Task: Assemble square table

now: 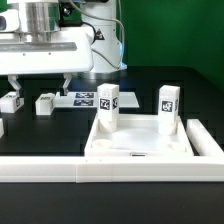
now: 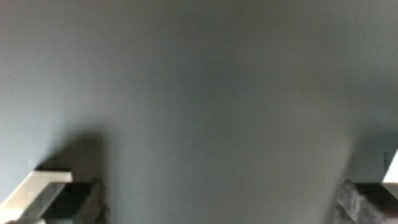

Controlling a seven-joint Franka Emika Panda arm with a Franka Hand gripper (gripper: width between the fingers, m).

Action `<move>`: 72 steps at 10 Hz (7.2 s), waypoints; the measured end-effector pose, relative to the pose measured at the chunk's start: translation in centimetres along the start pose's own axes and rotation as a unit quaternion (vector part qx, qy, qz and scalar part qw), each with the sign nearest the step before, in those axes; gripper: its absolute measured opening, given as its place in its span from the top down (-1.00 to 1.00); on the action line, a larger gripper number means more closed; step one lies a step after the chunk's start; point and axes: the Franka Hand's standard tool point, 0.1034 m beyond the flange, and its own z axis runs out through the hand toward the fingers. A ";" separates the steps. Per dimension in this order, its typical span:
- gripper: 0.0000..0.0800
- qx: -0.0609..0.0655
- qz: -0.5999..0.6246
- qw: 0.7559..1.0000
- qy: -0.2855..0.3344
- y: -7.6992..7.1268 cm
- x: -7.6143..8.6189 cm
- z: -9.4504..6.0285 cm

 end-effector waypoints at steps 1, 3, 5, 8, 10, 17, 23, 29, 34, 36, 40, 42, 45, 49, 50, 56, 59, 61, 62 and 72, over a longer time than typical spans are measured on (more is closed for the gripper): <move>-0.62 0.016 0.006 0.999 -0.033 -0.7 -0.3 0.1; -0.62 0.036 0.016 0.994 -0.101 -1.2 -2.7 1.0; -0.62 0.053 0.011 0.988 -0.146 -1.8 -3.5 1.0; -0.62 0.043 -0.021 0.973 -0.227 -0.5 -2.8 -0.9; -0.62 0.051 -0.021 0.959 -0.279 -0.3 -3.1 -1.4; -0.62 0.025 -0.008 0.936 -0.350 -1.0 -4.2 -0.7; -0.62 0.029 -0.031 0.936 -0.349 0.2 -6.9 1.0; -0.62 0.022 -0.014 0.931 -0.364 1.0 -8.6 3.0; -0.62 0.017 -0.029 0.935 -0.352 0.4 -8.3 3.9; -0.62 0.018 -0.035 0.937 -0.347 0.4 -8.4 4.4; -0.15 0.025 -0.051 0.936 -0.346 0.7 -9.2 4.5; 0.20 0.024 -0.054 0.939 -0.340 0.7 -9.1 4.7; 0.28 0.024 -0.055 0.939 -0.340 0.6 -9.1 4.7; 0.28 0.042 -0.062 0.933 -0.352 -1.2 -7.6 2.6; 0.28 0.053 -0.057 0.933 -0.352 -2.4 -6.2 1.0; 0.27 0.064 -0.049 0.953 -0.293 -4.4 -0.8 -2.6; 0.27 0.058 -0.043 0.977 -0.201 -4.2 -0.3 -2.7; 0.27 0.071 -0.028 0.985 -0.152 -4.2 2.2 -4.0; 0.27 0.076 -0.028 0.989 -0.123 -3.9 3.4 -4.5; 0.27 0.001 0.010 0.990 0.140 0.1 7.8 -5.8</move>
Offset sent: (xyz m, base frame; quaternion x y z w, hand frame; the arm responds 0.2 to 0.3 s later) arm -0.0310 -0.0083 -0.0102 -0.0025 -0.1908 0.0085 0.9816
